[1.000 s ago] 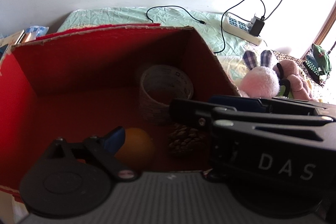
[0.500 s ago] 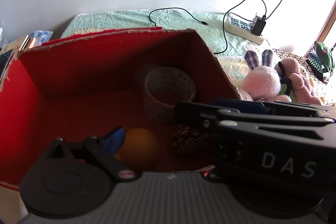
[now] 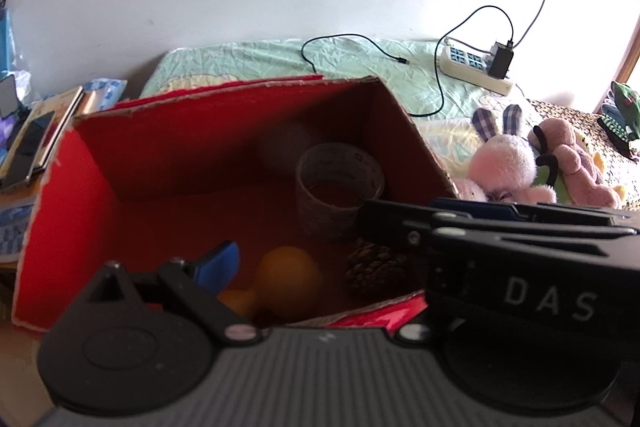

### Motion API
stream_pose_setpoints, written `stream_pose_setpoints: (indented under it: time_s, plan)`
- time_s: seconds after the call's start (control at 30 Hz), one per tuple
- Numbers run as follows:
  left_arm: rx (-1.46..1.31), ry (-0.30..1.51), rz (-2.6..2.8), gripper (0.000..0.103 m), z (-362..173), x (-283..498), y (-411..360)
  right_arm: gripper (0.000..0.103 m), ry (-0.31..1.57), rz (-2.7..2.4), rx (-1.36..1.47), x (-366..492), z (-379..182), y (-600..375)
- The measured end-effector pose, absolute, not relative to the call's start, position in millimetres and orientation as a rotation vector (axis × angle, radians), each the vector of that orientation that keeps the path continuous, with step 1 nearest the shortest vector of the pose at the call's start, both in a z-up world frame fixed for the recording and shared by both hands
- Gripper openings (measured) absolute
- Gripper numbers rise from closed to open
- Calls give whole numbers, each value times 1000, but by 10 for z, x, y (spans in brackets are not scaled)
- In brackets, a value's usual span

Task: Organize objects
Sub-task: 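Open the right gripper and withdraw it up out of the box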

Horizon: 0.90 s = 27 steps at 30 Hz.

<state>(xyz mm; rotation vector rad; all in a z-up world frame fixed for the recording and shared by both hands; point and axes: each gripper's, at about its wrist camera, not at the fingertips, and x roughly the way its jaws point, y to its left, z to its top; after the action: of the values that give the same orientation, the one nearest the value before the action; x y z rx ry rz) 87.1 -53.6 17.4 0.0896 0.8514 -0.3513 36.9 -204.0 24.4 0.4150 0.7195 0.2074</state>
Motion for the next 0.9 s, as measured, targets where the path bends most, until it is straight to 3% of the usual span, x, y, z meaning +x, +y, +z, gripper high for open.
stream_pose_setpoints:
  time_s: [0.9]
  plan:
    - [34,828,-127,95,430,339,-353,54,637,356,430,-29,376,-2127]
